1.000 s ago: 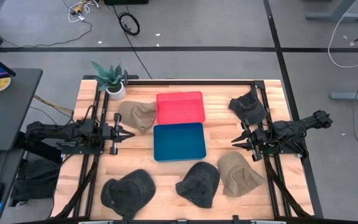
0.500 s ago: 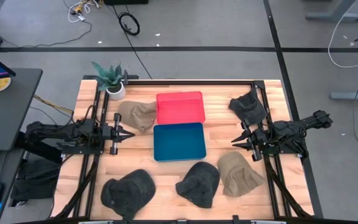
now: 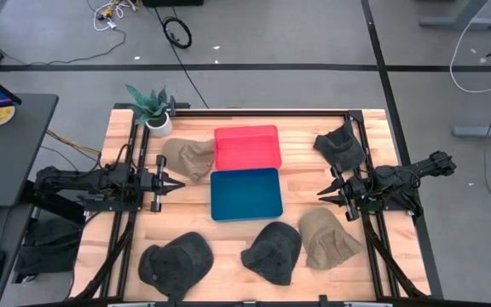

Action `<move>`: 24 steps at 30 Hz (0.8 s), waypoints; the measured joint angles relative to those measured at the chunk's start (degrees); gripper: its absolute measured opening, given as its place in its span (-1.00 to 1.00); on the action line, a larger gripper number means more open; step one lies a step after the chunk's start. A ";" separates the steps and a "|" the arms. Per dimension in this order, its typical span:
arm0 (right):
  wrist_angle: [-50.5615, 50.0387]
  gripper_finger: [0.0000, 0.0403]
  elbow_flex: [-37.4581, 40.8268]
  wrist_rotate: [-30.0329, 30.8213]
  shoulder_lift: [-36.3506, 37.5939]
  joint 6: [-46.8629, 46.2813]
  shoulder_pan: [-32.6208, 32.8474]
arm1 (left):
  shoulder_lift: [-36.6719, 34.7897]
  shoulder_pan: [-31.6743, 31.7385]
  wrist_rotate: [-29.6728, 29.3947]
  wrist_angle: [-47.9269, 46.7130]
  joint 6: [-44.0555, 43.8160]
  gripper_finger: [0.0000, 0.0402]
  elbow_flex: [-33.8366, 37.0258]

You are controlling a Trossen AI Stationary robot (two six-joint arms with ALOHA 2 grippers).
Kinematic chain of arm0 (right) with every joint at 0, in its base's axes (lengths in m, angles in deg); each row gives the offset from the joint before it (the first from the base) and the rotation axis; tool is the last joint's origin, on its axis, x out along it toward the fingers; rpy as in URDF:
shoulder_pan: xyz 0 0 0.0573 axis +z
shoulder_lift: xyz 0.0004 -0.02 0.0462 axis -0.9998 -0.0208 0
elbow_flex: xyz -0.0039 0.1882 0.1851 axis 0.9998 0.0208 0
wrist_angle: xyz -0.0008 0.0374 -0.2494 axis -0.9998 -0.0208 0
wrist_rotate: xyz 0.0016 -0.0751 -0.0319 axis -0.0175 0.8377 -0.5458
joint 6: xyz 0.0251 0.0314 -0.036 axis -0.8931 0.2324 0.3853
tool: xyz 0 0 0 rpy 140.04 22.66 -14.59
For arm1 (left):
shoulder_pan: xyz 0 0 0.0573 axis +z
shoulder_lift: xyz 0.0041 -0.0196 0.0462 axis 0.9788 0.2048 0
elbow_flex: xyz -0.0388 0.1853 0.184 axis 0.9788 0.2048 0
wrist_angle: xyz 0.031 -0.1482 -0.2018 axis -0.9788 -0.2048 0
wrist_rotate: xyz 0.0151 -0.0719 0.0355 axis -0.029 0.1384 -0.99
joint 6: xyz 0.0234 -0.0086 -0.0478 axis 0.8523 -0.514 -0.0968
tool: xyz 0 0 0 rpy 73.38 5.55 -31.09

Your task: Pick & Place hat

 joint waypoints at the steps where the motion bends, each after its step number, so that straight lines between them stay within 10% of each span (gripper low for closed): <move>1: 0.02 -0.65 0.00 0.02 0.00 0.00 0.00 | 0.02 0.00 0.00 0.01 0.00 -0.91 0.01; 17: 0.36 -0.65 0.02 0.02 0.00 6.95 0.02 | 0.02 0.00 0.00 0.02 0.00 -0.91 0.02; 24: 23.28 -0.65 0.07 0.03 -0.02 13.78 0.02 | 0.00 -0.02 0.00 0.02 0.00 -0.91 0.01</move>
